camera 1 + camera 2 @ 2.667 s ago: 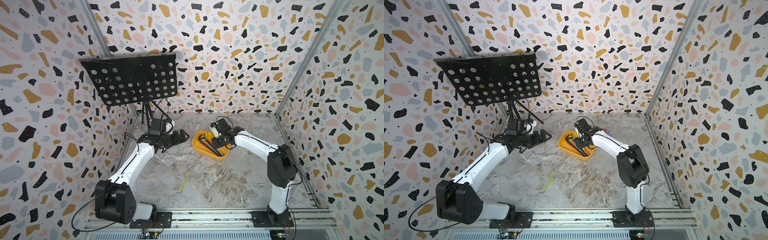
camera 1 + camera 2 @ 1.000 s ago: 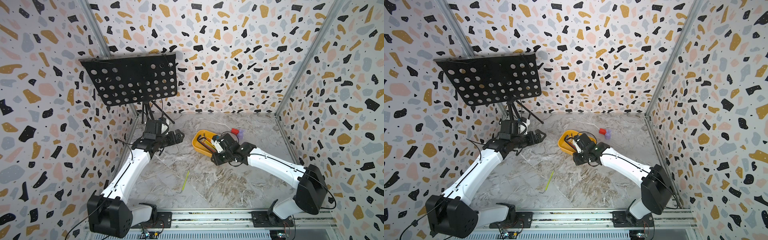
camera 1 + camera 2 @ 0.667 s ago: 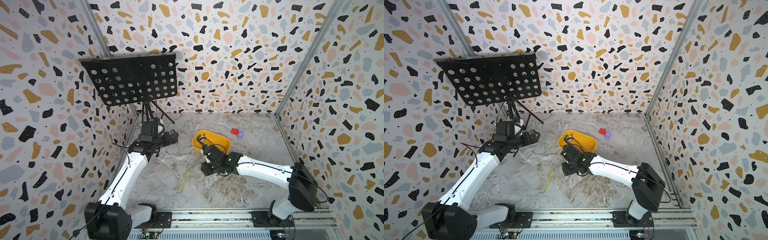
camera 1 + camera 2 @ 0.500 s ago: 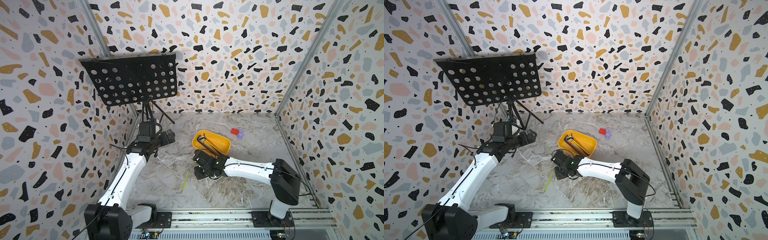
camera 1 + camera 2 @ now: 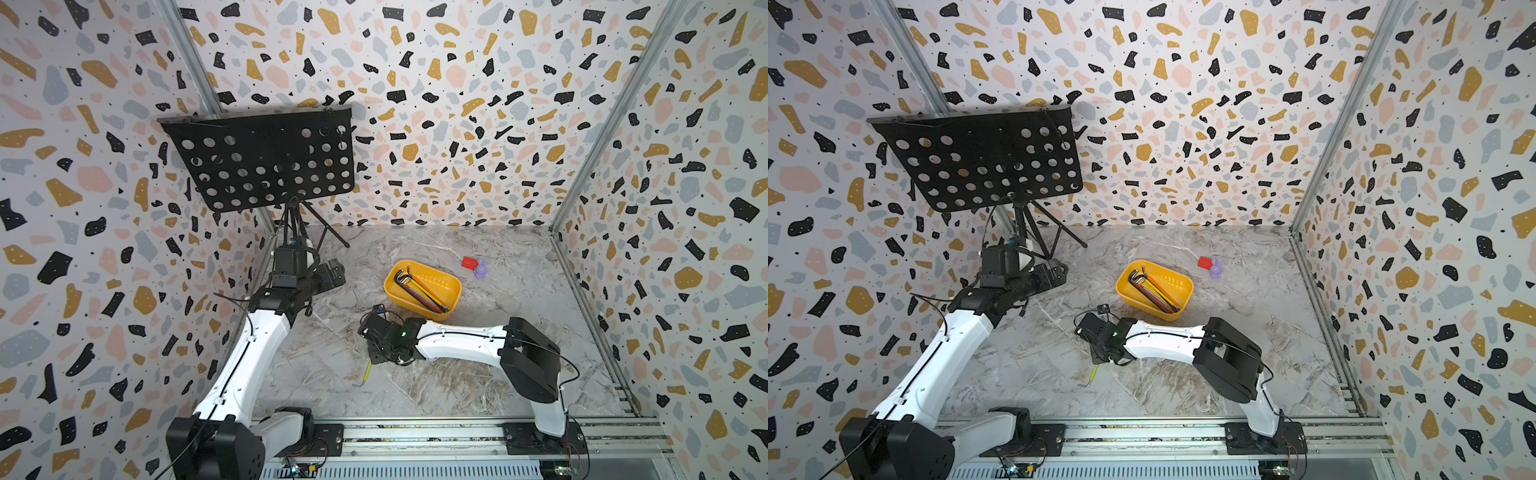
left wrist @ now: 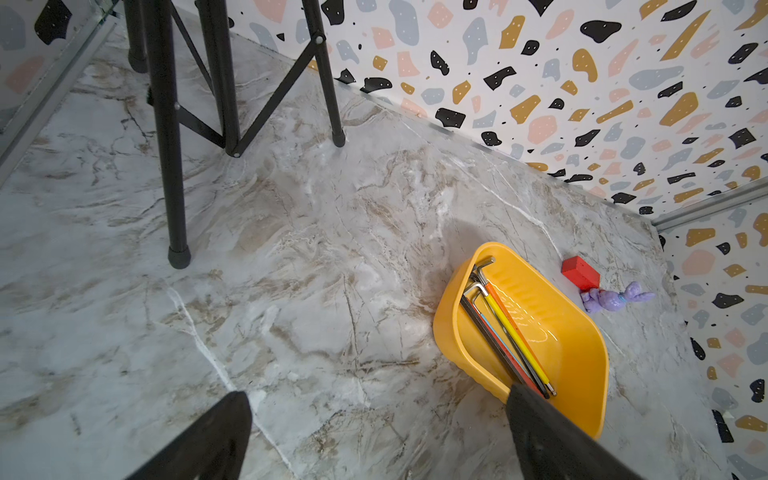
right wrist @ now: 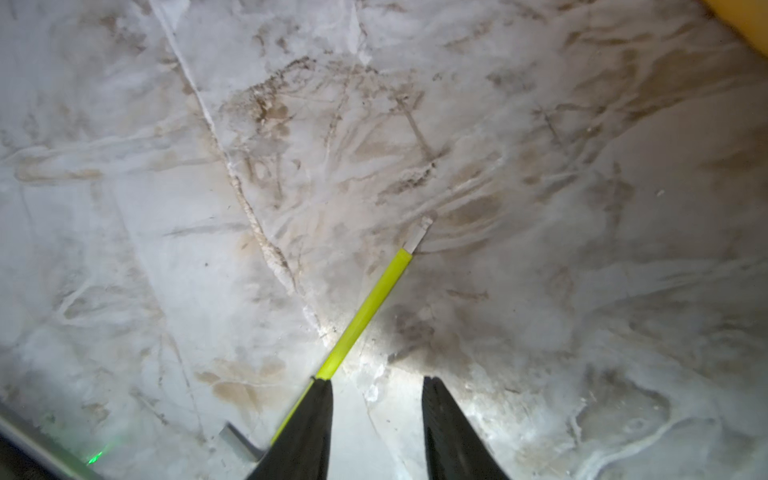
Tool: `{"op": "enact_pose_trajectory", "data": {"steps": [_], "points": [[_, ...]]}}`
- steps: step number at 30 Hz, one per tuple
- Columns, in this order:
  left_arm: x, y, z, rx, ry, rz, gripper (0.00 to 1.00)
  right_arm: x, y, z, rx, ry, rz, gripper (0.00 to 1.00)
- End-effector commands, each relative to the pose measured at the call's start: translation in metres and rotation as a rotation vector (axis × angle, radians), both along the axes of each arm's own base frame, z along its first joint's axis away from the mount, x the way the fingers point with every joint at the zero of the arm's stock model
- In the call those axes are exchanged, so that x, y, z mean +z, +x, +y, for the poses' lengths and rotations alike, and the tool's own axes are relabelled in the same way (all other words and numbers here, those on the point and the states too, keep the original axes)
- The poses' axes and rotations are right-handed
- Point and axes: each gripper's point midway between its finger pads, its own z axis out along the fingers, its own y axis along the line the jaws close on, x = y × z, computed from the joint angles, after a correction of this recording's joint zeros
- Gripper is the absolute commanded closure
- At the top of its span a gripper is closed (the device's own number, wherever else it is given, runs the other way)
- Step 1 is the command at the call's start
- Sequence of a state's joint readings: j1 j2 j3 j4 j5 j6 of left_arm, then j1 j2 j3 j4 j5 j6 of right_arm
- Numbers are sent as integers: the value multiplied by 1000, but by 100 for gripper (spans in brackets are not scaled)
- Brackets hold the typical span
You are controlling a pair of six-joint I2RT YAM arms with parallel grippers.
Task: Put the hex key on the desktop into the storage box
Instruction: Pick up the Allen key from the center of the board.
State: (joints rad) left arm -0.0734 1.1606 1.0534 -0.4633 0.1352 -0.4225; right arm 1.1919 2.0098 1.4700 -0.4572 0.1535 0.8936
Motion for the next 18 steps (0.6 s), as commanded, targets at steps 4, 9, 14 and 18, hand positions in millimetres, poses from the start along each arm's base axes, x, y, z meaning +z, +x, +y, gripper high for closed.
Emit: {"op": "enact_pose_trajectory", "data": {"steps": [4,9,14,18], "points": [[10,-1,9,35,10,-47,0,3,6,6,-50,-28,-28,59],[10,-1,8,31,0,-46,0,-8,8,10,-48,-63,-25,59],[10,-1,8,32,-5,-46,0,-22,10,7,-36,-128,-29,59],[10,-1,8,30,-9,-45,0,-28,12,-1,-27,-187,-48,60]]}}
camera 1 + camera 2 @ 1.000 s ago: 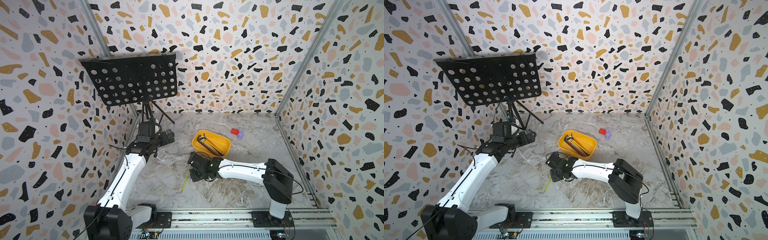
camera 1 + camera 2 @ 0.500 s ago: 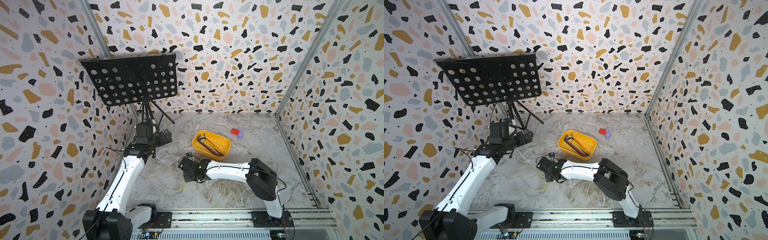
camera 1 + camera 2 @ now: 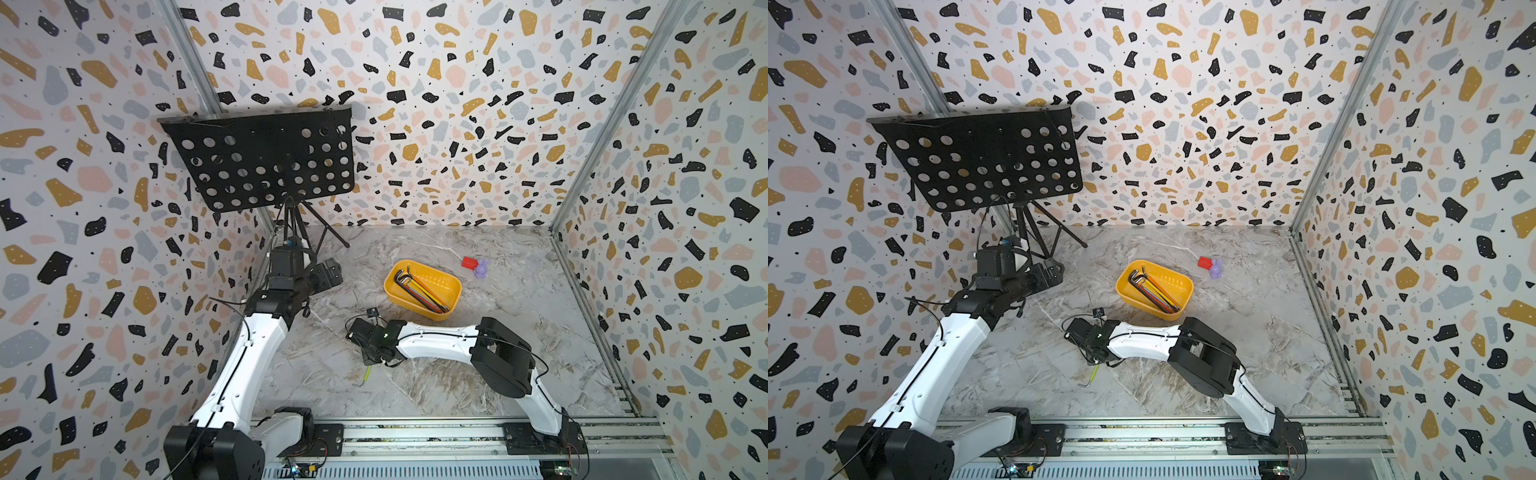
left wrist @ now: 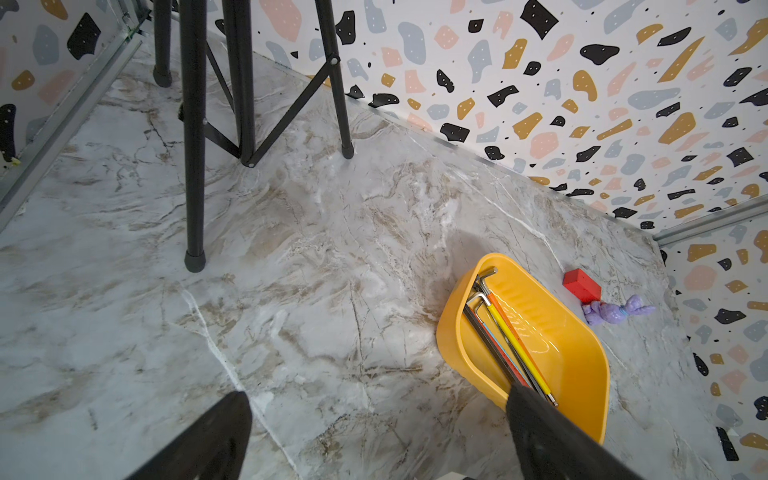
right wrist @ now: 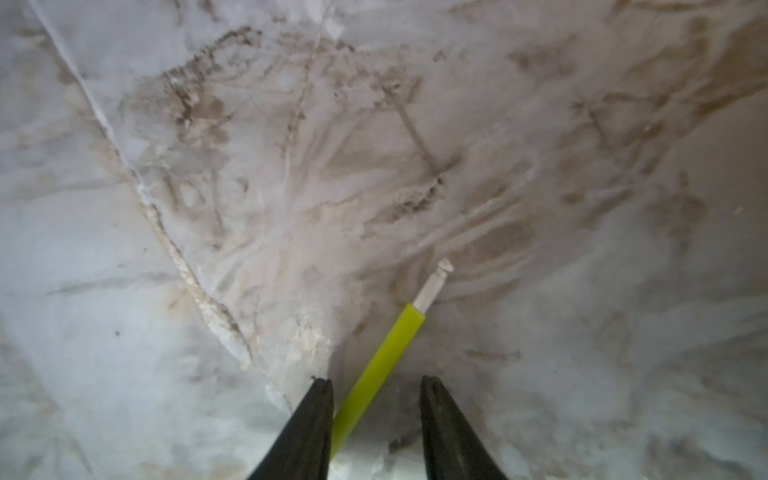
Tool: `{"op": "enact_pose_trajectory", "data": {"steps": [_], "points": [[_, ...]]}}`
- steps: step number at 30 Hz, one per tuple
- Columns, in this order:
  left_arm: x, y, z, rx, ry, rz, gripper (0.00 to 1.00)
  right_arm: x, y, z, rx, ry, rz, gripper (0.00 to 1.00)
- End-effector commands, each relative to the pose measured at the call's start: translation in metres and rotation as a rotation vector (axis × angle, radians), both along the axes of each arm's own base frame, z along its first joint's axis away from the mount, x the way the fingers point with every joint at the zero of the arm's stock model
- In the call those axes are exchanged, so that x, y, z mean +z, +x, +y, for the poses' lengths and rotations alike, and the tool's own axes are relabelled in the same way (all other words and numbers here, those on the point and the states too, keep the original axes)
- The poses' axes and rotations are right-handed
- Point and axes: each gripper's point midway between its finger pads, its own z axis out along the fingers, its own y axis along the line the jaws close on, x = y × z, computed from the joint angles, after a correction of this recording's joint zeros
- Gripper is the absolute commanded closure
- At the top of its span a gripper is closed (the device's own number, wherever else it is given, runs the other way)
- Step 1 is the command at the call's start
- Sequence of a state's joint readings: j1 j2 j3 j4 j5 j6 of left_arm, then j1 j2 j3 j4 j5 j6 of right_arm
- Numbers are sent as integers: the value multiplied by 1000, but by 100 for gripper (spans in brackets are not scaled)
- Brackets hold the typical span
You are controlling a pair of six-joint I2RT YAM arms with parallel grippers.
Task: Put the hex key on the desktop into the storage box
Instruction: Pick up the Allen key from the center of the board.
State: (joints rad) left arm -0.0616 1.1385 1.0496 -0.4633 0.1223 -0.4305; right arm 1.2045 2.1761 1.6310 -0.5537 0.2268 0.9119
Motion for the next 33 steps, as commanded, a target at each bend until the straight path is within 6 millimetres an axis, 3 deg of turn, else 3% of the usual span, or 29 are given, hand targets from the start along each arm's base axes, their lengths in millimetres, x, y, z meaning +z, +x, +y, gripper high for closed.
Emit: {"op": "enact_pose_trajectory", "data": {"steps": [1,5,15,22,28,33], "points": [[4,1,1,3,-9,-27,0,3,2,-16,9,-90,-33,60],[4,2,0,0,-10,-25,0,1,4,-36,3,-138,-46,60],[2,3,-1,-2,-22,-17,0,7,10,-115,-69,-220,-54,63],[0,3,-1,-3,-22,-13,0,19,33,-161,-124,-252,-77,64],[0,2,-2,-7,-26,-12,0,38,35,-164,-117,-207,-78,64],[0,3,-4,-19,-37,-11,0,49,16,-151,-105,-83,-1,61]]}}
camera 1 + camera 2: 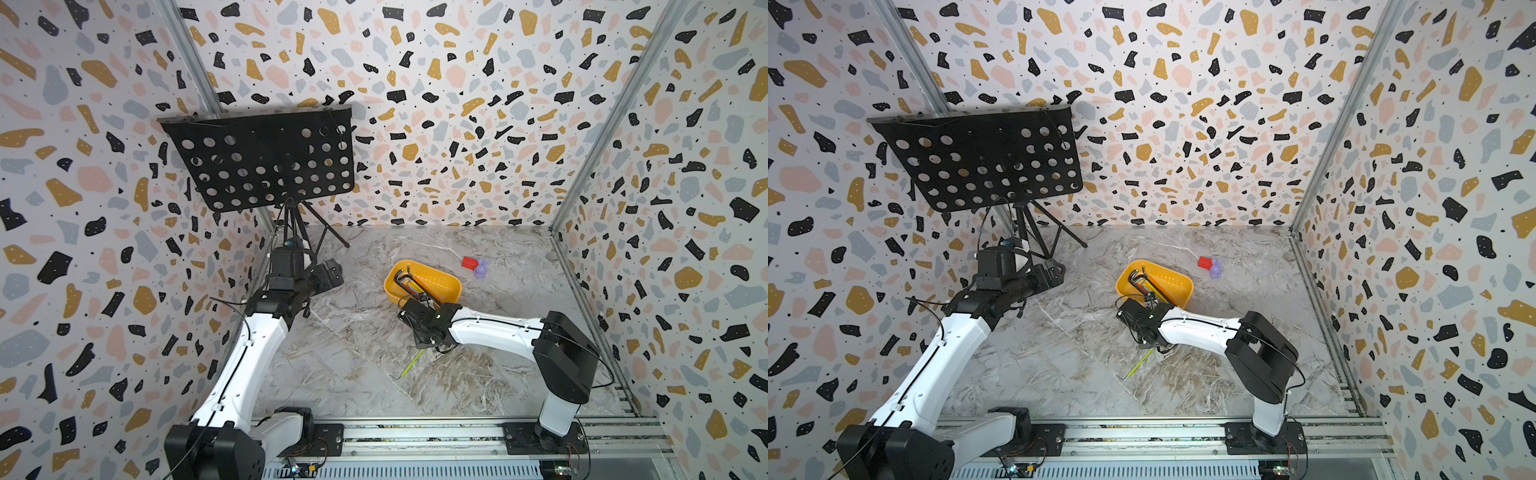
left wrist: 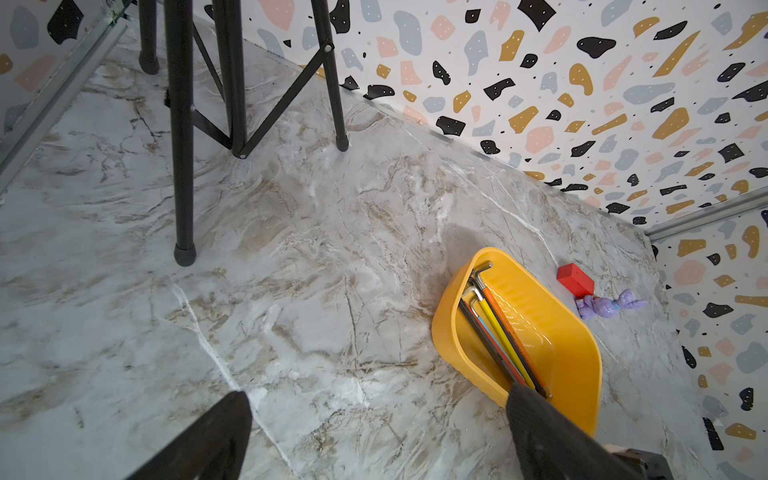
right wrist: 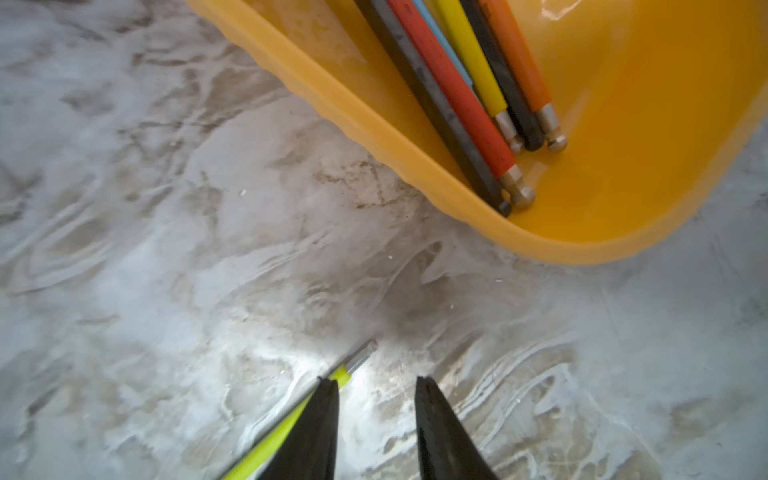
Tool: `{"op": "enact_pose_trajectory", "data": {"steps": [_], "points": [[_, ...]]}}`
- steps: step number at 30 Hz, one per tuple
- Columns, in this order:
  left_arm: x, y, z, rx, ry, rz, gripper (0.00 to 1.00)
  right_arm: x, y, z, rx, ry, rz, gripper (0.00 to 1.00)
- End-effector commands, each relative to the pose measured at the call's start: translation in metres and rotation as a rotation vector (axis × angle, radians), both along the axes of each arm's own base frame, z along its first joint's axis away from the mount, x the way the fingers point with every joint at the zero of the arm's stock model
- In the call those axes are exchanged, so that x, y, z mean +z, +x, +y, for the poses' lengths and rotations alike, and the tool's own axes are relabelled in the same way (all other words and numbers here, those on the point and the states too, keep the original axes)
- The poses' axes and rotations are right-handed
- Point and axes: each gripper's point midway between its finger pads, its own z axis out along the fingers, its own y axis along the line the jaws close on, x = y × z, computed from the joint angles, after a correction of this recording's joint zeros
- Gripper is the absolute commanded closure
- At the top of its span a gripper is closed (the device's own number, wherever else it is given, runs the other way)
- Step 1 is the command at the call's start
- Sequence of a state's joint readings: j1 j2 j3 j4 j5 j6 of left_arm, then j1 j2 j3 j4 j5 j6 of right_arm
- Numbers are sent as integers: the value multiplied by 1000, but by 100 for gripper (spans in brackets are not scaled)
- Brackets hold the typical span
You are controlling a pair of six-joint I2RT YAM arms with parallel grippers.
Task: Put the hex key on the desktop into the storage box
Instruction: Pick up the Allen key from the center of the board.
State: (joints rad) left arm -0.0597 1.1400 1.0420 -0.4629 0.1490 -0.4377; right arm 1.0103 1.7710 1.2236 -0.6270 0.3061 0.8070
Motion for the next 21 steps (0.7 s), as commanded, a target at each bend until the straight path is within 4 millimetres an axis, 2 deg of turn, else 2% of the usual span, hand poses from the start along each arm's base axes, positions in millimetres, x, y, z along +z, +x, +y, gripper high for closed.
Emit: {"op": "enact_pose_trajectory", "data": {"steps": [1,5,6,8,14,21], "points": [[3,4,-1,-6,-18,-20,0,11,-21,6,7,78,61,60],[3,4,-2,-10,-23,-20,0,7,-40,14,-59,169,106,57],[4,4,-2,-10,-26,-24,0,6,-51,21,-58,190,113,57],[5,4,-3,-12,-28,-25,0,5,-57,30,-72,228,120,56],[4,4,-4,-16,-33,-23,0,-11,-58,45,-148,257,143,56],[6,2,-3,-13,-29,-31,0,-30,-61,43,-200,207,189,57]]}}
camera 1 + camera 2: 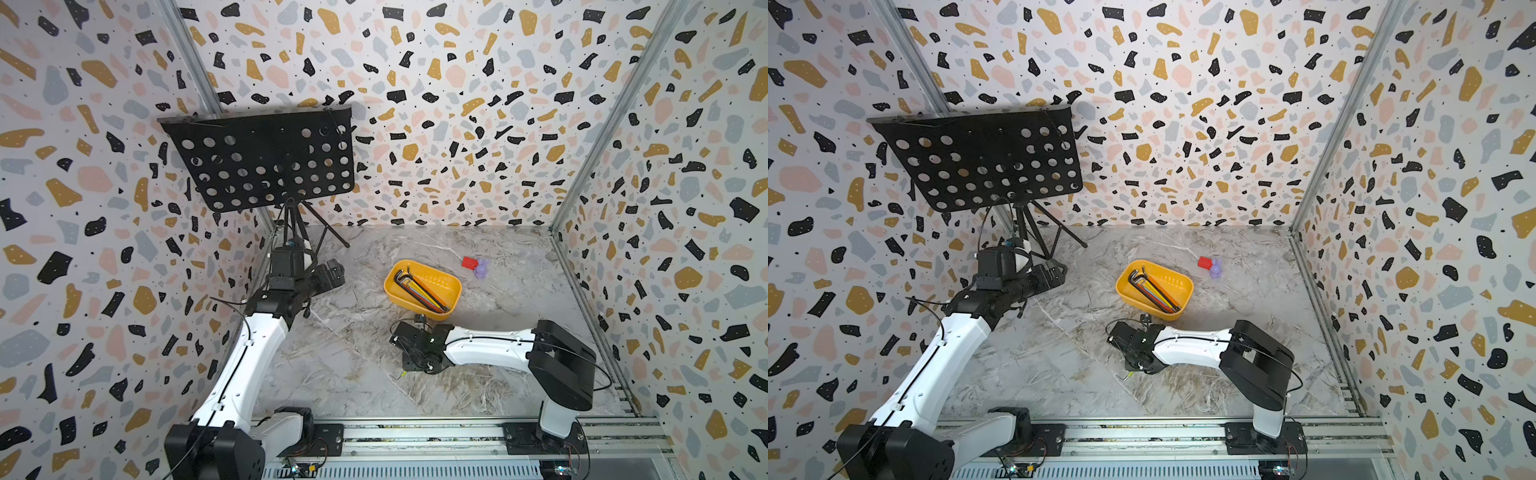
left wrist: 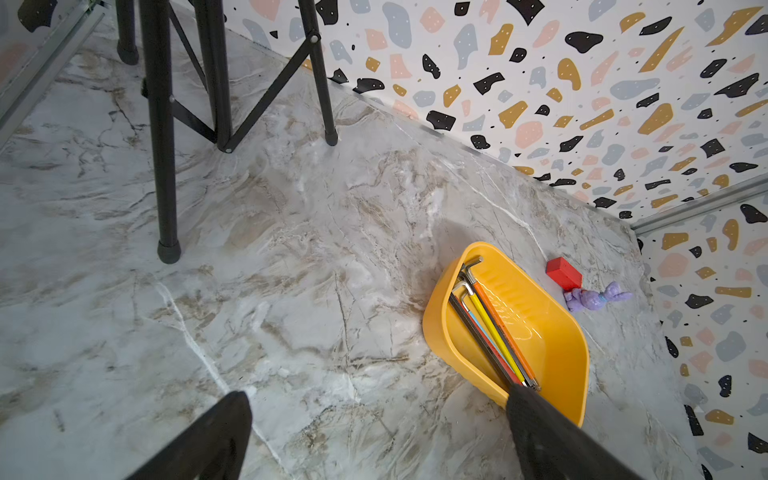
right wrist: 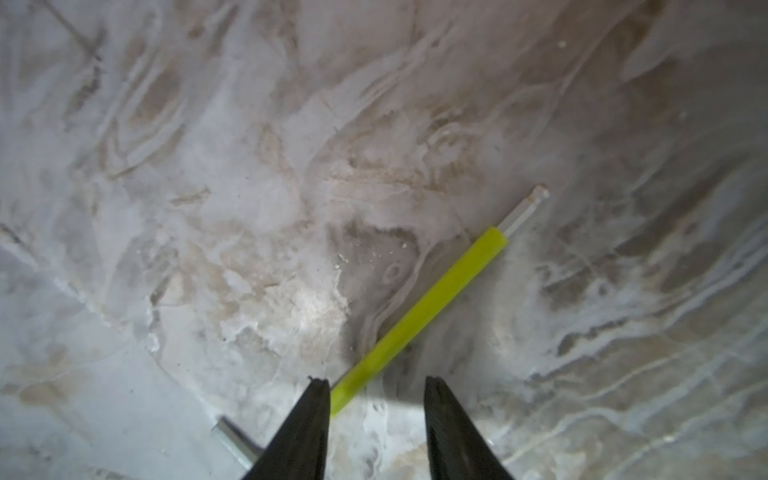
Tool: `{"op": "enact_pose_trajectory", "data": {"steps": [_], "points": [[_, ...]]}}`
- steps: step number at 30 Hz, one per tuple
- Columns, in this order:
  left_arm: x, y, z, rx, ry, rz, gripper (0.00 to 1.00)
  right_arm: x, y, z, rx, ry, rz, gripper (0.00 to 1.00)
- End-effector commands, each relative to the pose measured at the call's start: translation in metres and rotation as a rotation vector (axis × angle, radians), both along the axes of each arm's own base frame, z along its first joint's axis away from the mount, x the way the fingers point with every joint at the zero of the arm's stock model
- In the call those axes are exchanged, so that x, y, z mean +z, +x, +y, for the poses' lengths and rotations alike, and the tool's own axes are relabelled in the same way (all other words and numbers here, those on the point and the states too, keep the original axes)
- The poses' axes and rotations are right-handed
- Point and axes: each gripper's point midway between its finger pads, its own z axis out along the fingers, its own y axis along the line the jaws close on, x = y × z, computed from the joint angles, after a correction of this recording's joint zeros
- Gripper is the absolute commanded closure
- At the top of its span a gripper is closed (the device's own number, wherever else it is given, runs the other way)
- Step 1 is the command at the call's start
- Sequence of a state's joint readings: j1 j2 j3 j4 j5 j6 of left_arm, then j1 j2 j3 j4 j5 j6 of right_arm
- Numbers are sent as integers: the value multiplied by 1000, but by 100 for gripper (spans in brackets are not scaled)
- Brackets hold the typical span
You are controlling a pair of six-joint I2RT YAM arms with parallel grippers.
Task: Put the hex key on the desktop into the storage box
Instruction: Pick up the Allen key from the center of the board.
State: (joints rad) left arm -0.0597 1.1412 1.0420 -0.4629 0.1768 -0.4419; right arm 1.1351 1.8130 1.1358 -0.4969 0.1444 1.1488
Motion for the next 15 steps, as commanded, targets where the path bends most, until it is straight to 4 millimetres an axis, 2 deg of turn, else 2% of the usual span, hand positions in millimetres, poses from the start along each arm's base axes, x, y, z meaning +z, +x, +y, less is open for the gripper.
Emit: {"op": "enact_pose_trajectory", "data": {"steps": [1,5,15], "points": [[7,3,2,7,-9,-35,0,5,0,0,-57,8,19,58],[8,3,1,4,-15,-39,0,-5,-3,-9,-87,5,20,58],[7,3,-1,-1,-21,-38,0,-10,6,-15,-85,-31,-1,63]]}}
